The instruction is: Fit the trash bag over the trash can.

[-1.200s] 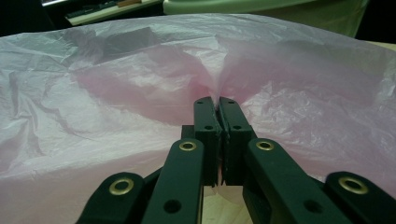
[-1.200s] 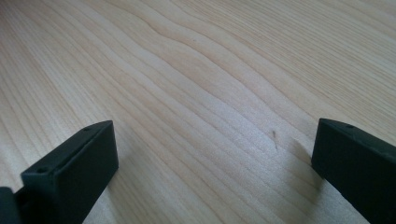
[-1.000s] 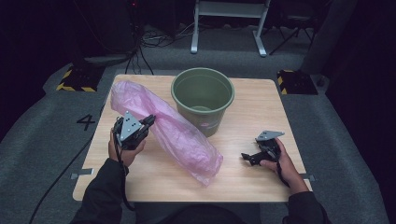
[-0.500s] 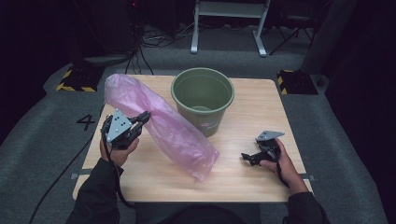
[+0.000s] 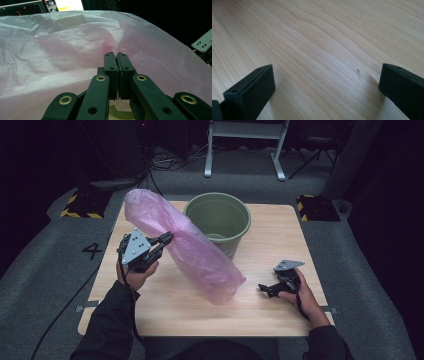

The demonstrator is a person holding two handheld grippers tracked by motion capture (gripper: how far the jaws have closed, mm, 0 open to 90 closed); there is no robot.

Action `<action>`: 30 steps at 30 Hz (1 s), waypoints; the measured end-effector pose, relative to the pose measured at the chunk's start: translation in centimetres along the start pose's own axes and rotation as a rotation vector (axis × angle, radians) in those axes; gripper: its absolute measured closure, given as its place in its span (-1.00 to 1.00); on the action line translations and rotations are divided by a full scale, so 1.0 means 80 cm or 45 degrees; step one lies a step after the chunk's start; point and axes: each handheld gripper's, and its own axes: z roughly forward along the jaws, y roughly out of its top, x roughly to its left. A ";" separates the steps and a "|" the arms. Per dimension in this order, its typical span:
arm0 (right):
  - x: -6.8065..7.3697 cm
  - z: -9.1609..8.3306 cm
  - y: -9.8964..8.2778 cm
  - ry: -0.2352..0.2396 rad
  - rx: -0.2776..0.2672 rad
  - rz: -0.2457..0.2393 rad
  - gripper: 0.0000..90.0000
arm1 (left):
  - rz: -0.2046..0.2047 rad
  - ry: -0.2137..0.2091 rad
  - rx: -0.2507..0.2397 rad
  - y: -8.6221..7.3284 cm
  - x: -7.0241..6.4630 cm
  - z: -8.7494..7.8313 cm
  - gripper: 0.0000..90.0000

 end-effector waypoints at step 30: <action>-0.001 0.000 0.001 -0.002 0.000 -0.002 -0.95 | 0.028 -0.195 0.085 0.058 0.007 0.103 0.95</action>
